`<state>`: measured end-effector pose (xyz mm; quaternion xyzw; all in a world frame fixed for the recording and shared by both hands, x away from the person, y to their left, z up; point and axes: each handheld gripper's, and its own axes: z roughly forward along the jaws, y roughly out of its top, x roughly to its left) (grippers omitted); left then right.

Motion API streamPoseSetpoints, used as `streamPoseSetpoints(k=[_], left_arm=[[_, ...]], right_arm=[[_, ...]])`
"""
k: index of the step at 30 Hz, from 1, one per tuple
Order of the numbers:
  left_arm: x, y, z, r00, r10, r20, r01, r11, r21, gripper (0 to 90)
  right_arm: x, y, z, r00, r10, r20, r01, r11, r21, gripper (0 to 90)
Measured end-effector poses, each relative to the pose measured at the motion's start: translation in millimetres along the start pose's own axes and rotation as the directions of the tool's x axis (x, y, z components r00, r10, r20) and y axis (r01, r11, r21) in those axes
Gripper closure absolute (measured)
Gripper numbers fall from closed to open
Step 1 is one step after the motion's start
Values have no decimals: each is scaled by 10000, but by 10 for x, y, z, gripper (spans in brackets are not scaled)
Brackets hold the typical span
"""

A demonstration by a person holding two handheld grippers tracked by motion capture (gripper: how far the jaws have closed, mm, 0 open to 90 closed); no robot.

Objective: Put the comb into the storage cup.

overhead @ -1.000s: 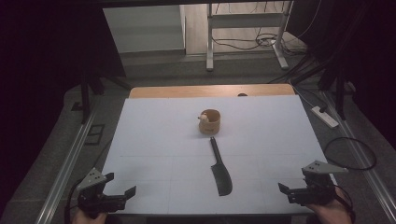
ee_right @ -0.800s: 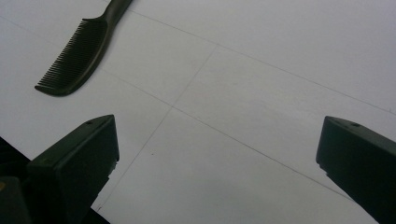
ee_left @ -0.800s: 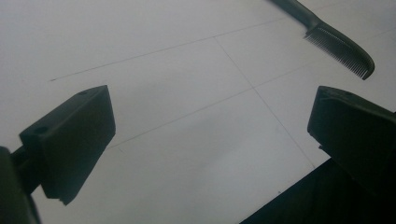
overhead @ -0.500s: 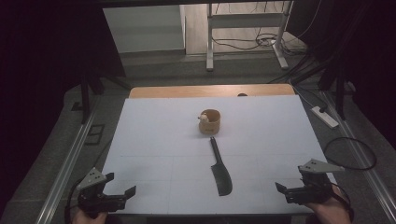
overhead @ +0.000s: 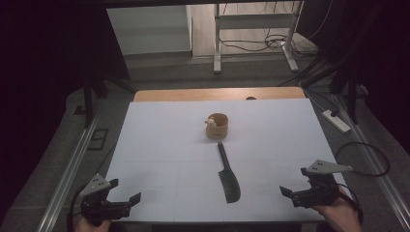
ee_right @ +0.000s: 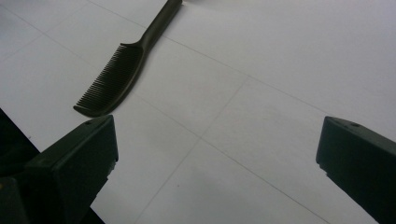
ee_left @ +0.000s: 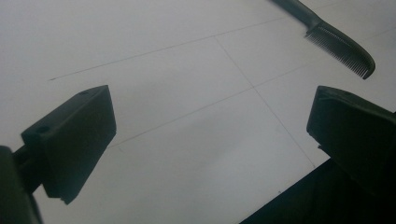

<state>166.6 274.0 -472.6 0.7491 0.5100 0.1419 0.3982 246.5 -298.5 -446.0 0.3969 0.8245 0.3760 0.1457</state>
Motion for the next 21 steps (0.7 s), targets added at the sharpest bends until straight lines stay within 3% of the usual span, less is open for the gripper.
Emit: streamPoseSetpoints(k=[21], left_arm=[[9,1,4,10000,-60,57,59,10000,46,22]], right_arm=[[79,210,175,9983,-491,-312,499,9984,257,0]])
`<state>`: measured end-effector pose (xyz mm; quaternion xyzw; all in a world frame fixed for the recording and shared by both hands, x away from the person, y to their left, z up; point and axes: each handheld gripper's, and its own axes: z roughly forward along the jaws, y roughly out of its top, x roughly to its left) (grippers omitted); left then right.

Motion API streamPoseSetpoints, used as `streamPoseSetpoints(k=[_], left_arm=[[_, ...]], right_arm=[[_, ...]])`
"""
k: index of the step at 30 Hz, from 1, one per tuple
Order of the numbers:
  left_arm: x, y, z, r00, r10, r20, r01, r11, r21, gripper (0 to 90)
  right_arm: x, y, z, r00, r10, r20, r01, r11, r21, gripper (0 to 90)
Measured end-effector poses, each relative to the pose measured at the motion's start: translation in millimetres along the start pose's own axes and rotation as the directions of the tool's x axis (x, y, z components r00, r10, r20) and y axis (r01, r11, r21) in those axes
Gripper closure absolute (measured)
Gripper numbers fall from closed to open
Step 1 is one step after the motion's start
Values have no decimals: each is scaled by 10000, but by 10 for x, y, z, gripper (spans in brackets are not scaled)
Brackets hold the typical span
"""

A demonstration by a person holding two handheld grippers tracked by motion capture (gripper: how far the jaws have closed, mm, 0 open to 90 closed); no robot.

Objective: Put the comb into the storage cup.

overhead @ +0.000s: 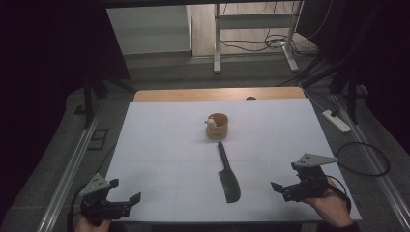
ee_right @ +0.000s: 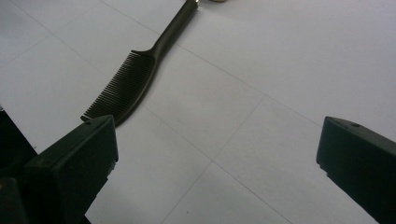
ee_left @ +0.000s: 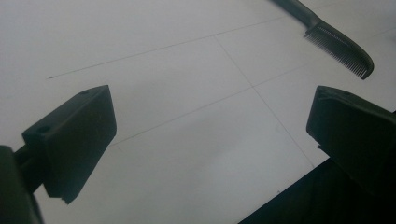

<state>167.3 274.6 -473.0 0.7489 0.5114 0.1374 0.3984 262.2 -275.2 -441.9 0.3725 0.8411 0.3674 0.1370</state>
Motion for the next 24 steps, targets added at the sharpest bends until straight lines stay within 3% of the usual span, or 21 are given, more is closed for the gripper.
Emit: streamPoseSetpoints(k=[8,24], left_arm=[[0,0,1,10000,0,4,0,10000,5,23],[12,-3,-4,9999,-76,83,77,10000,-51,24]], right_arm=[[57,79,113,9990,-191,-392,197,9997,161,0],[159,210,266,9958,-673,-614,698,9968,385,0]])
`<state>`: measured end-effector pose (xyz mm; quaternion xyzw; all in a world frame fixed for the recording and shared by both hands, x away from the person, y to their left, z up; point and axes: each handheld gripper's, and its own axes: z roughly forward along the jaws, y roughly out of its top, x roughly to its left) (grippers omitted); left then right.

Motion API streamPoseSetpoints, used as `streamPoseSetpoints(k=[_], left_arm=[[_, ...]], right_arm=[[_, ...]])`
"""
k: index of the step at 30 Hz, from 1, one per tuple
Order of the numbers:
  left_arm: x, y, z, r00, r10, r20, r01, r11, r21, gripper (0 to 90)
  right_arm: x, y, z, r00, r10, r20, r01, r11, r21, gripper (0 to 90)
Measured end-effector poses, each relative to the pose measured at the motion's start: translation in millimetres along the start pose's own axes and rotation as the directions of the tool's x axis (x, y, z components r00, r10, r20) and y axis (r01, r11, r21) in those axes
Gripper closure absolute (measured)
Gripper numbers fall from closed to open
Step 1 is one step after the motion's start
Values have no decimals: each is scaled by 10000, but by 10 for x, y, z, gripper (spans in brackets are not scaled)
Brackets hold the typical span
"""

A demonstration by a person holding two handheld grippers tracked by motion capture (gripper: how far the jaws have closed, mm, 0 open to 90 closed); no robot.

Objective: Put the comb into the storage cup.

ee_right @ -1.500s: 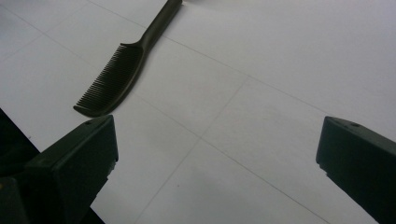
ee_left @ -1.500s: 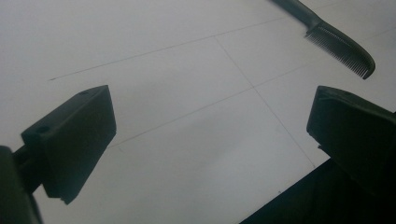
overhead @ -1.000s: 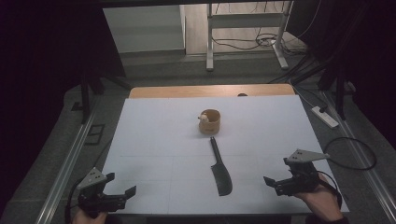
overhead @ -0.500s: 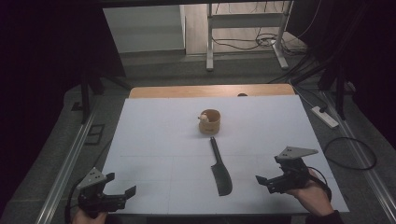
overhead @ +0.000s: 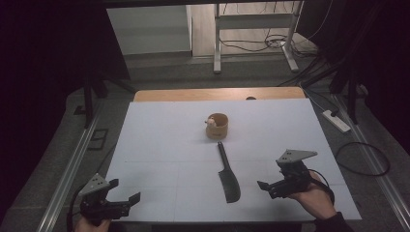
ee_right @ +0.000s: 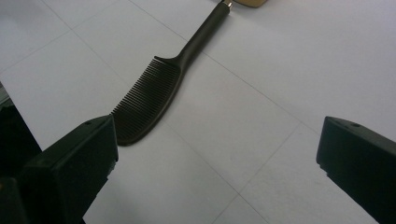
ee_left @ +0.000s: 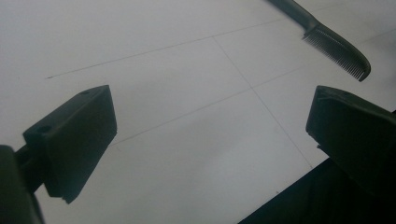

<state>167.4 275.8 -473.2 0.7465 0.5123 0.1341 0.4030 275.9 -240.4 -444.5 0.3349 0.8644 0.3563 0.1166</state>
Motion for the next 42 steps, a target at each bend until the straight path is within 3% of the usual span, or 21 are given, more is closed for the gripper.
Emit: streamPoseSetpoints(k=[15,42], left_arm=[[0,-1,0,10000,7,16,-7,10000,-3,24],[2,0,1,10000,23,43,-23,10000,0,24]], right_arm=[[95,145,135,9990,-342,-300,349,9992,215,0],[120,344,446,9983,-374,-444,409,9958,821,0]])
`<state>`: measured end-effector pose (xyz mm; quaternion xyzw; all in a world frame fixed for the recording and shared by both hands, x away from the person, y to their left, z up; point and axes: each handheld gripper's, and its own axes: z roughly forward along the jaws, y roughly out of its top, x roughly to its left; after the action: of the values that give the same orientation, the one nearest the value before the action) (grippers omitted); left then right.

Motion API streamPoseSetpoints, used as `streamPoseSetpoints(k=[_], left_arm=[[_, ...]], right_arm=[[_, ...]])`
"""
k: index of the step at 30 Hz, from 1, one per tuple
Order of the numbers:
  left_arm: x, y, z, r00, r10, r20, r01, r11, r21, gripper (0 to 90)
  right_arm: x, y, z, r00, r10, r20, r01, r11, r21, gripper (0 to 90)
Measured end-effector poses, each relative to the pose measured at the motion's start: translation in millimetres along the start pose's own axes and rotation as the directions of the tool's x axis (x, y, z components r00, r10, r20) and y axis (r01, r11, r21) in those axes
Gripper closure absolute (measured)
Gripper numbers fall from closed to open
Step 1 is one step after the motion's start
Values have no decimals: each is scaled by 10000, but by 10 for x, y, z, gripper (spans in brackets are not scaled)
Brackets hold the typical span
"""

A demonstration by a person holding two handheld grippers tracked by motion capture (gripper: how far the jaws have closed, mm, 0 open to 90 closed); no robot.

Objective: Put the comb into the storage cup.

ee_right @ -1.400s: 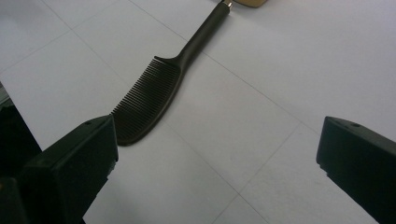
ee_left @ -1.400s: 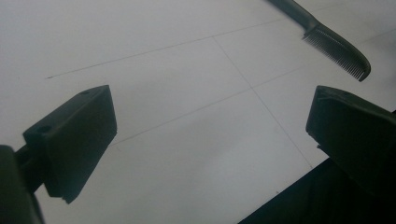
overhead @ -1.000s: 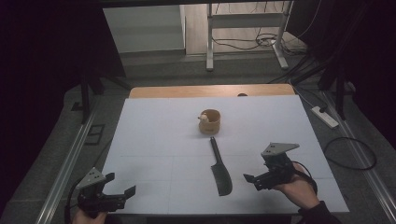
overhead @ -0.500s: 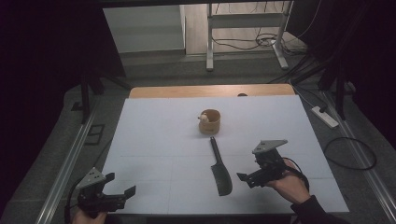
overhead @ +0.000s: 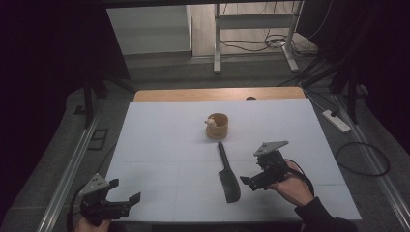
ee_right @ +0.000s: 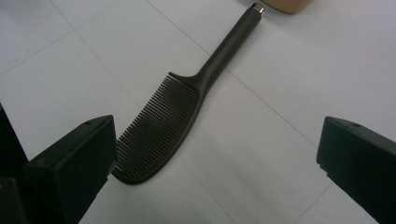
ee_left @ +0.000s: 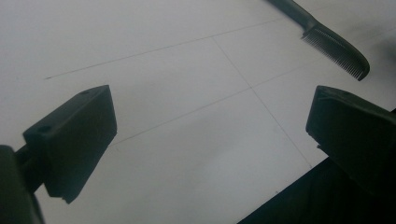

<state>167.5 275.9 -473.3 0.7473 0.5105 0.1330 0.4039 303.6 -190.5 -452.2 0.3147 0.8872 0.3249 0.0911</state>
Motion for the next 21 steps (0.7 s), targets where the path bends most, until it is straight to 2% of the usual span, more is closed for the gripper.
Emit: streamPoseSetpoints(k=[16,21], left_arm=[[1,1,2,10000,20,21,-20,10000,15,24],[1,2,3,10000,36,29,-36,10000,22,24]], right_arm=[[9,151,210,9995,-274,-164,281,9988,399,0],[24,197,265,9996,-294,-51,296,9982,525,0]])
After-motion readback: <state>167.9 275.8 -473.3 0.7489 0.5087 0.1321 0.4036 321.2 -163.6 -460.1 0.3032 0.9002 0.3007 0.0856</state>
